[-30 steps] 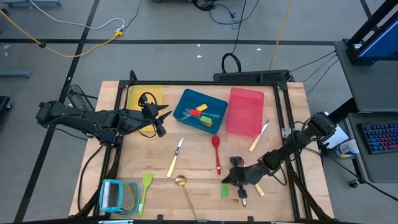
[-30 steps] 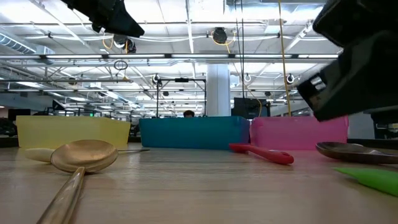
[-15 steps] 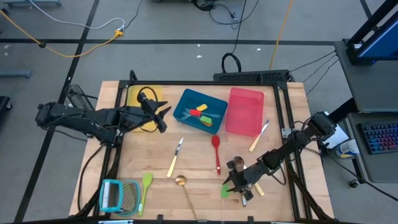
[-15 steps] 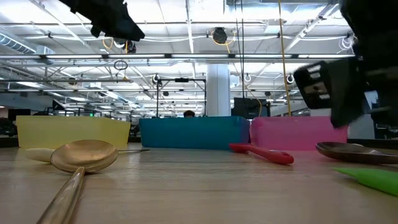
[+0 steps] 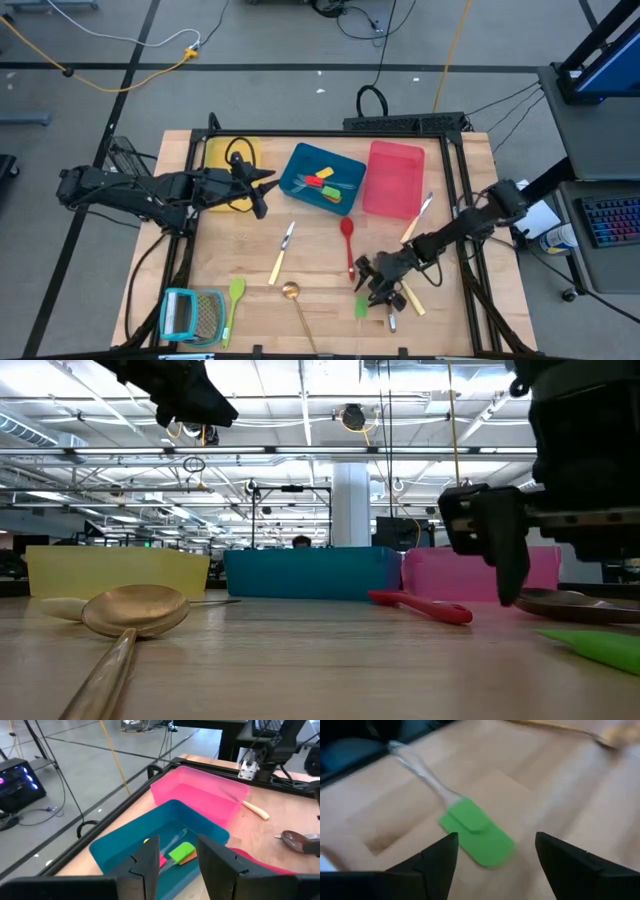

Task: Pick & Place Kitchen Items
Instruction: Put the green spatula into the blue bin

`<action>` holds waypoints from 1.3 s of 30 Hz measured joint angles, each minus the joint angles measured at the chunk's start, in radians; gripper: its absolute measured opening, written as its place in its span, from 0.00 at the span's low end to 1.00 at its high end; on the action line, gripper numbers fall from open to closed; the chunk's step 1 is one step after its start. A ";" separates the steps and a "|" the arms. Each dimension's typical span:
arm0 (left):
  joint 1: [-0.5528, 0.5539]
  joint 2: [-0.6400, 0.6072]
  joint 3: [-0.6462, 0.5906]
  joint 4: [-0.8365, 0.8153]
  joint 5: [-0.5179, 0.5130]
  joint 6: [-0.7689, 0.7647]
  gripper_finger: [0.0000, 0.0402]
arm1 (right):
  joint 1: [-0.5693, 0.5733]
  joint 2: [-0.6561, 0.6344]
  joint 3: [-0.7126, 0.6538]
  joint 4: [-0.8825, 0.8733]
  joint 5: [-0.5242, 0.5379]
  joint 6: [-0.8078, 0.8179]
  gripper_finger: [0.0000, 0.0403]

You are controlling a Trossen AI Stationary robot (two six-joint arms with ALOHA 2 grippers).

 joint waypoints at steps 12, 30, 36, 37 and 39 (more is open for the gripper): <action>0.000 0.000 0.000 -0.008 0.000 0.005 0.33 | -0.069 0.151 0.010 0.178 -0.161 -0.083 0.64; 0.000 0.000 0.000 -0.007 0.000 0.001 0.33 | -0.097 0.152 0.009 0.125 -0.167 -0.134 0.18; 0.000 0.000 0.000 -0.007 0.000 0.001 0.33 | -0.116 0.152 0.009 0.131 -0.165 -0.134 0.02; 0.000 0.000 0.000 -0.007 0.000 0.001 0.33 | -0.120 0.152 0.009 0.135 -0.170 -0.133 0.02; 0.000 0.000 0.000 -0.006 0.000 0.001 0.33 | -0.123 0.153 0.008 0.145 -0.169 -0.120 0.03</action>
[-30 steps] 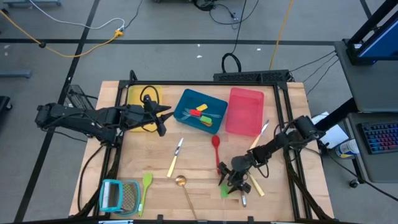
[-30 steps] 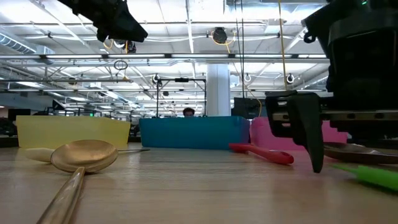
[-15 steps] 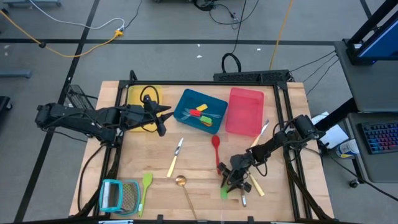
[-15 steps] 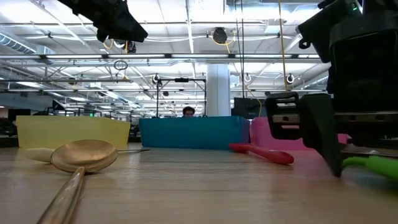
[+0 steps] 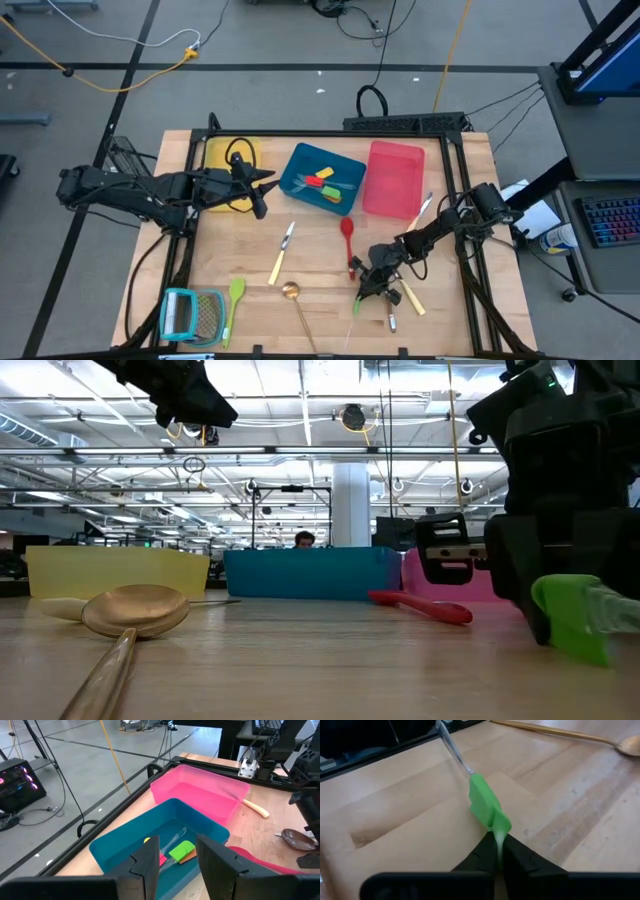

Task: Pick & Place Kitchen Items
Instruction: Put the green spatula into the blue bin

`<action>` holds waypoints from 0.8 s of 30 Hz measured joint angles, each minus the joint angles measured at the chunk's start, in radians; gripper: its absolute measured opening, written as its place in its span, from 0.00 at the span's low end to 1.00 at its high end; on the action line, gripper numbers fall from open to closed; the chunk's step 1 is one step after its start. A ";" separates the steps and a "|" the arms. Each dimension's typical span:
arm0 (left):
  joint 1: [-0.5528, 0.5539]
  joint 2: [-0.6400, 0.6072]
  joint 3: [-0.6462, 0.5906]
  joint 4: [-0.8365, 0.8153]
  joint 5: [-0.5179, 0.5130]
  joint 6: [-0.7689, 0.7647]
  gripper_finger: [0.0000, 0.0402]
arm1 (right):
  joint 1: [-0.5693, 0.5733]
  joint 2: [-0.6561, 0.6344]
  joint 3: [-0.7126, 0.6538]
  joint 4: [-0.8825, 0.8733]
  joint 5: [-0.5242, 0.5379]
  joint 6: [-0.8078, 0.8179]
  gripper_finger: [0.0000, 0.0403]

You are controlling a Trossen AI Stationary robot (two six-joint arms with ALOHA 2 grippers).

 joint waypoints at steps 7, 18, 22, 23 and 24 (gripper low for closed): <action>0.000 0.000 0.000 0.000 0.000 0.004 0.33 | -0.018 -0.041 -0.002 0.011 0.046 0.019 0.01; 0.000 0.000 0.000 -0.008 0.000 0.031 0.33 | -0.122 -0.239 -0.001 -0.092 0.359 -0.047 0.02; 0.000 0.000 0.000 -0.010 0.000 0.057 0.33 | -0.195 -0.306 -0.001 -0.104 0.512 -0.134 0.02; -0.001 0.000 0.000 -0.011 0.000 0.061 0.33 | -0.212 -0.320 -0.001 -0.095 0.548 -0.151 0.02; 0.000 0.000 0.000 -0.014 0.000 0.062 0.33 | -0.230 -0.335 -0.001 -0.087 0.587 -0.167 0.02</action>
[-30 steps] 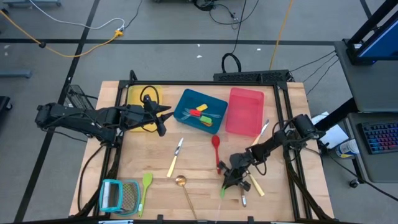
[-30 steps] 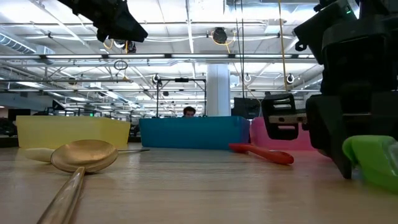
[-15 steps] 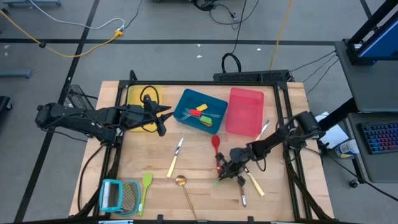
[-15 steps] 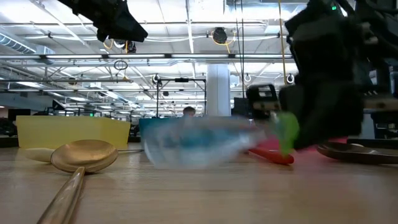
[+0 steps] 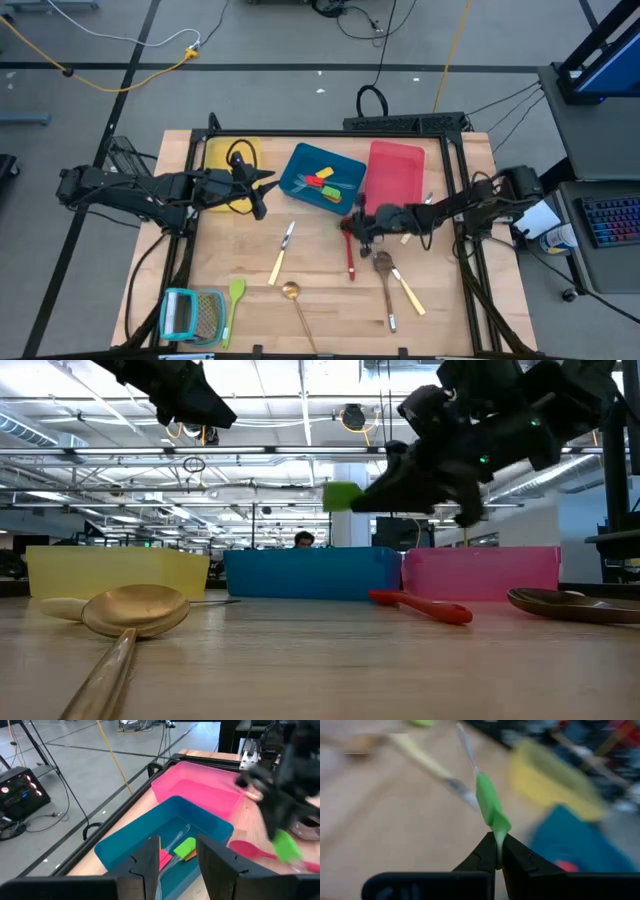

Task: Pick & Place Kitchen Items
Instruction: Put the green spatula into the blue bin

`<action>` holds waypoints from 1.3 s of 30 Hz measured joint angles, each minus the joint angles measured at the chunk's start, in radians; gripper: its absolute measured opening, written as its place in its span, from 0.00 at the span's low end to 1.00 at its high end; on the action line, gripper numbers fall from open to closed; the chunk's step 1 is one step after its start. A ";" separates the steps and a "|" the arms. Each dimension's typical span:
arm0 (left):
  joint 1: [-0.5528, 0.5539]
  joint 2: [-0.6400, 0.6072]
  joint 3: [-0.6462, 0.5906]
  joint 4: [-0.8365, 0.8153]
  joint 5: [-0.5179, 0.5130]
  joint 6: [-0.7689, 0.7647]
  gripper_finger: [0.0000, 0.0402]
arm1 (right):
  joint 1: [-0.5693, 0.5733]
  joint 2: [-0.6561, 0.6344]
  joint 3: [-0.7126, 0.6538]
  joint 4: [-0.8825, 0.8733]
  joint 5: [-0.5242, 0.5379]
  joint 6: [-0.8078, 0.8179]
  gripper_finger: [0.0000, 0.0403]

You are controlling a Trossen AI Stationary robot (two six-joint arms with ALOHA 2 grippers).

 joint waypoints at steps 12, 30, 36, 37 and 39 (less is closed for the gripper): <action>0.000 0.000 0.000 -0.038 0.000 0.012 0.33 | -0.262 -0.024 0.000 -0.043 0.353 0.202 0.02; 0.000 0.000 0.000 -0.032 -0.047 0.083 0.33 | -0.253 0.097 0.280 -0.404 0.354 0.221 0.02; 0.000 0.000 0.000 -0.033 -0.047 0.128 0.33 | -0.272 0.188 0.278 -0.410 0.348 0.282 0.03; 0.000 0.000 0.000 -0.033 -0.047 0.136 0.33 | -0.273 0.195 0.279 -0.406 0.349 0.290 0.03; 0.000 0.000 0.000 -0.033 -0.047 0.149 0.33 | -0.276 0.206 0.279 -0.399 0.349 0.306 0.04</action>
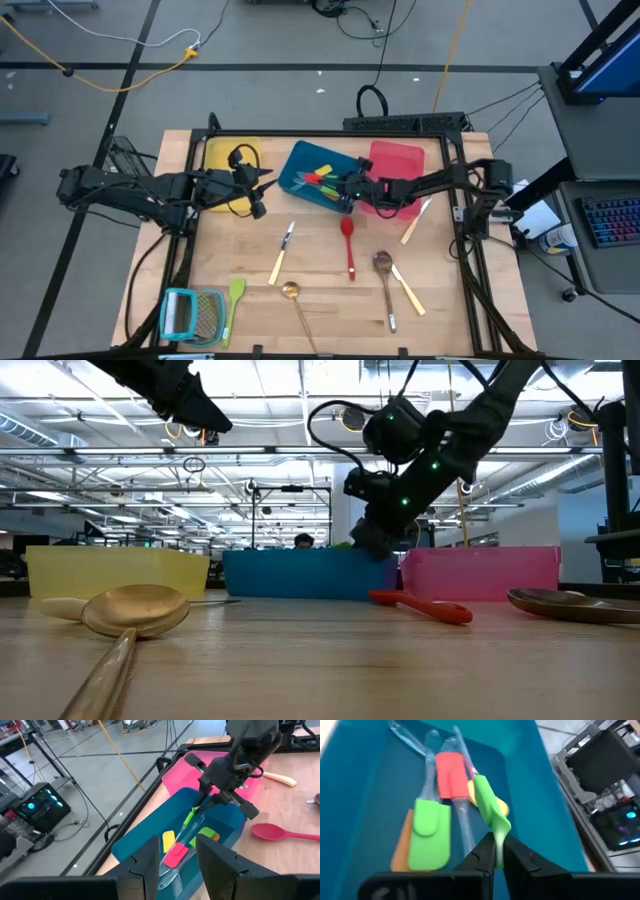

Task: Pick & Place Kitchen Items
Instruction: Put the green spatula into the blue bin, then put the red serving spoon into the pink bin

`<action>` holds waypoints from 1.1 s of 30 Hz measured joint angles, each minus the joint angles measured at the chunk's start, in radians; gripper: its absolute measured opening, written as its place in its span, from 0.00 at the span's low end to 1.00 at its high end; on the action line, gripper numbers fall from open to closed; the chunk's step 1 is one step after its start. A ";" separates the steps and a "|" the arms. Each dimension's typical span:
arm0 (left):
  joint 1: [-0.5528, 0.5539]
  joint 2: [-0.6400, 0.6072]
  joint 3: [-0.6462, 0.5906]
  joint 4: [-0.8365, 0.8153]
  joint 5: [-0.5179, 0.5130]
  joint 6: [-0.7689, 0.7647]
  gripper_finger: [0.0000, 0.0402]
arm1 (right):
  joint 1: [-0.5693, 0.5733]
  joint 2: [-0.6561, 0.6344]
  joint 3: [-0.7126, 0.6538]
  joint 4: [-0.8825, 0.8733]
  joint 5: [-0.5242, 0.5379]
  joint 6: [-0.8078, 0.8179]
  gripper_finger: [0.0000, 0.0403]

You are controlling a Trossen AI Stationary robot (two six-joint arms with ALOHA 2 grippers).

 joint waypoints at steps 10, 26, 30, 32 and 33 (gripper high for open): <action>0.000 0.000 0.000 -0.006 0.000 0.051 0.33 | -0.005 0.005 -0.001 0.028 -0.001 -0.001 0.14; 0.000 0.000 0.000 -0.068 0.001 -0.034 0.33 | 0.003 0.006 -0.002 0.213 0.001 -0.052 0.35; 0.000 0.000 0.000 -0.095 0.001 -0.068 0.33 | 0.022 0.005 -0.002 0.298 -0.001 -0.101 0.39; 0.000 0.000 0.000 -0.109 0.001 -0.086 0.33 | 0.032 0.005 -0.002 0.331 0.000 -0.118 0.40; 0.000 0.000 0.000 -0.114 0.002 -0.094 0.33 | 0.037 0.005 -0.002 0.347 0.000 -0.123 0.41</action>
